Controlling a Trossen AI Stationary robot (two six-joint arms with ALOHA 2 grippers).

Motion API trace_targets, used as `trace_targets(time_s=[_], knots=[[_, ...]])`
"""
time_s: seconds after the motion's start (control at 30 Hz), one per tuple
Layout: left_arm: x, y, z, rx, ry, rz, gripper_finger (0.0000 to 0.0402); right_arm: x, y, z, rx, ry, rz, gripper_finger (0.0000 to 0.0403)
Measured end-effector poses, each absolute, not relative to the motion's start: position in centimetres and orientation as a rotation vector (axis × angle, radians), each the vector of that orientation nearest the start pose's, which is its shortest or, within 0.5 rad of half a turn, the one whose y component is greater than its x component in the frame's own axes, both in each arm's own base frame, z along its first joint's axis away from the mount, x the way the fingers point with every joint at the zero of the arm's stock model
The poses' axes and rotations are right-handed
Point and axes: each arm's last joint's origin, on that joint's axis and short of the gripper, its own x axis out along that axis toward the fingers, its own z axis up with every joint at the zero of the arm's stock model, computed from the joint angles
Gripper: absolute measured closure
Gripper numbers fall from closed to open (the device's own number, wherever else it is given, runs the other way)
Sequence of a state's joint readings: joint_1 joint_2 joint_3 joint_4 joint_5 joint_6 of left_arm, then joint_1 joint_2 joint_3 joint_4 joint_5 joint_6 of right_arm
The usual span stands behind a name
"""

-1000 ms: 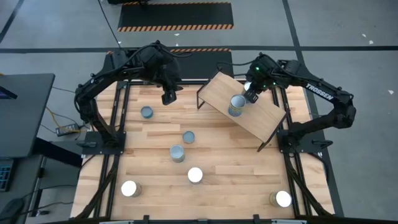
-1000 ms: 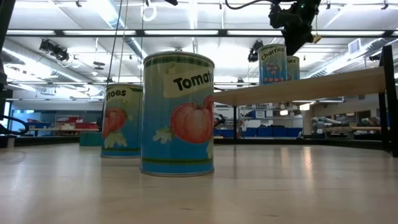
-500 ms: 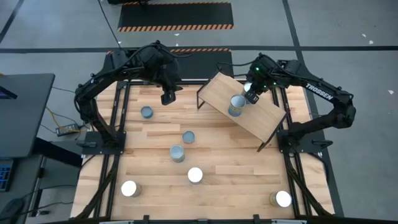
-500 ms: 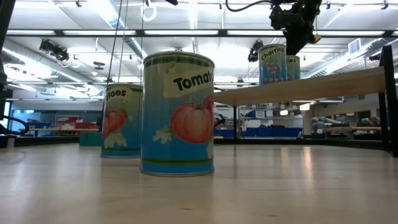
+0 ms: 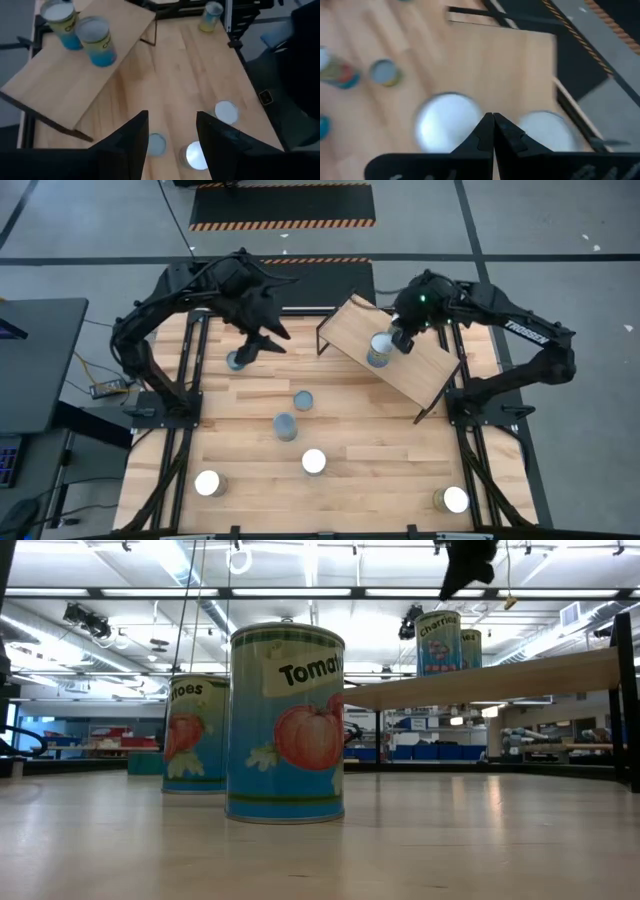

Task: Pick and place cans onto a shelf
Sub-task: Put the bottom canned tomatoes on the shelf

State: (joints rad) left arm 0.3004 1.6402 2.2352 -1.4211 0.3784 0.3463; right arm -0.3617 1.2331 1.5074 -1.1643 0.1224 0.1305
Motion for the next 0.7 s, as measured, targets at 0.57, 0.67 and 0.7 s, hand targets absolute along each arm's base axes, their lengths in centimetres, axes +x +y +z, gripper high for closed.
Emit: trace_targets(time_s=[0.57,0.67,0.7], knots=[[25.6,0.3,48.6,0.004,0.85,-0.198,0.023,25.1,6.7,40.1,0.185,0.649,-0.131,0.0396],[25.5,-1.4,48.5,-0.028,0.875,-0.165,0.023,26.4,9.5,38.8,0.182,0.669,-0.087,0.0396],[25.4,-2.1,48.5,-0.035,0.882,-0.157,0.023,26.9,10.5,38.4,0.179,0.67,-0.069,0.0396]])
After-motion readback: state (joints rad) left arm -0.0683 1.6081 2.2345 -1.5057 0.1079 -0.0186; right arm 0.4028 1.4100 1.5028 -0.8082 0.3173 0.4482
